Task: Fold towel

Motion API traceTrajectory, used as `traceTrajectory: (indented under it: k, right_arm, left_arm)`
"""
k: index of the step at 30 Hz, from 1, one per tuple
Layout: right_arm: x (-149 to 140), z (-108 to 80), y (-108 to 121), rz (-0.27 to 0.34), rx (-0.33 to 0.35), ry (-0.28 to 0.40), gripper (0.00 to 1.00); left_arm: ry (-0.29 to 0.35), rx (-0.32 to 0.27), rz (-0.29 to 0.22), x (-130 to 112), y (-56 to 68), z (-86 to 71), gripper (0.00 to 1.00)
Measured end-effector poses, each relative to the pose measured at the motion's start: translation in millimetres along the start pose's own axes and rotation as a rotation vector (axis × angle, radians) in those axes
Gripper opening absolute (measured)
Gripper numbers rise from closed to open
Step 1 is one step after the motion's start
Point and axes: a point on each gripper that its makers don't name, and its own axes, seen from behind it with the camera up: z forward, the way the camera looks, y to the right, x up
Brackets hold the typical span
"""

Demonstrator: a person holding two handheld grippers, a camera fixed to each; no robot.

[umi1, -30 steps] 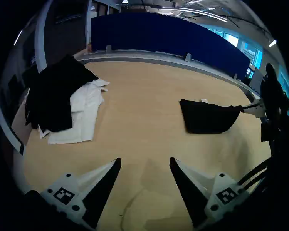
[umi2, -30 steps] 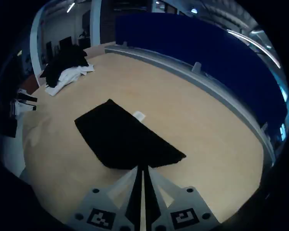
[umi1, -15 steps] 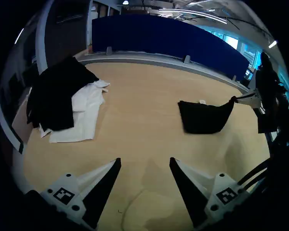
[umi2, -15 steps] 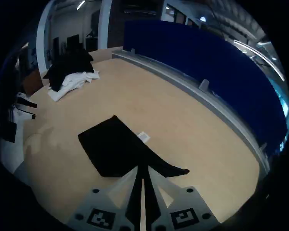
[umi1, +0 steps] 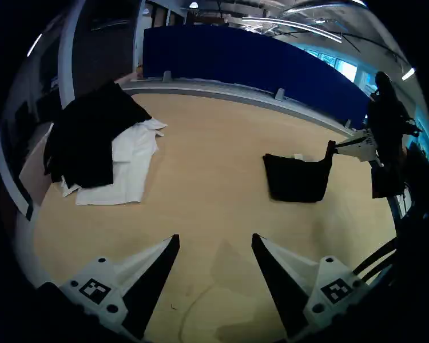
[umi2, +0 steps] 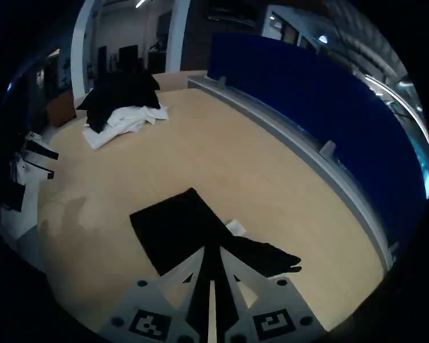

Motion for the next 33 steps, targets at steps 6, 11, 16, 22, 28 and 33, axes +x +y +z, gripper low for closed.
traceTrajectory:
  k: [6,11,16,22,28,33]
  right_arm:
    - [15.1,31.8,-40.8,-0.059,0.075,-0.019,0.03]
    - [13.8,66.8,-81.5,-0.088,0.141,-0.048,0.03]
    - [-1.7,96.4,-105.5,-0.065,0.185,-0.099,0.03]
    - [-9.4,104.4,-112.1,-0.061,0.196,-0.124,0.04]
    - [-5.7,105.5,-111.6,-0.055,0.191,-0.116,0.10]
    - [-2.1,102.9,-109.5,-0.052,0.179,-0.106,0.23]
  left_arm:
    - [0.017,0.008,-0.026,-3.1,-2.5,-9.1,0.94]
    - [0.020,0.020,-0.045,-10.1,-6.5,-15.6,0.93]
    - [0.021,0.032,-0.058,-16.4,-8.8,-20.5,0.93]
    - [0.021,0.033,-0.065,-21.4,-10.6,-23.0,0.93]
    - [0.019,0.031,-0.072,-22.3,-12.6,-22.3,0.94]
    - [0.018,0.029,-0.066,-21.5,-12.3,-21.2,0.94]
